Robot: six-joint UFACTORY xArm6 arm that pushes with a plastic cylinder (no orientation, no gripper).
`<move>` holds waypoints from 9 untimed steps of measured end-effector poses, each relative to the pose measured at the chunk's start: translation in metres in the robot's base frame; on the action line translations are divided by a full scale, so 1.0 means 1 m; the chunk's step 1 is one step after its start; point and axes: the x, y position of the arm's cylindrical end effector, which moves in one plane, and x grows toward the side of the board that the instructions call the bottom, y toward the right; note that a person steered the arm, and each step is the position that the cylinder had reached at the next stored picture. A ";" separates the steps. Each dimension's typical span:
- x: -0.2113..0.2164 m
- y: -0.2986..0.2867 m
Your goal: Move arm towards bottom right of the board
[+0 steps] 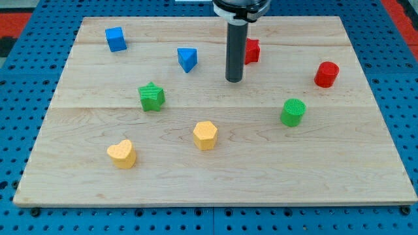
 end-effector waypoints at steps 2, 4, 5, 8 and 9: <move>0.018 0.057; 0.051 0.152; 0.104 0.179; 0.194 0.193; 0.168 0.233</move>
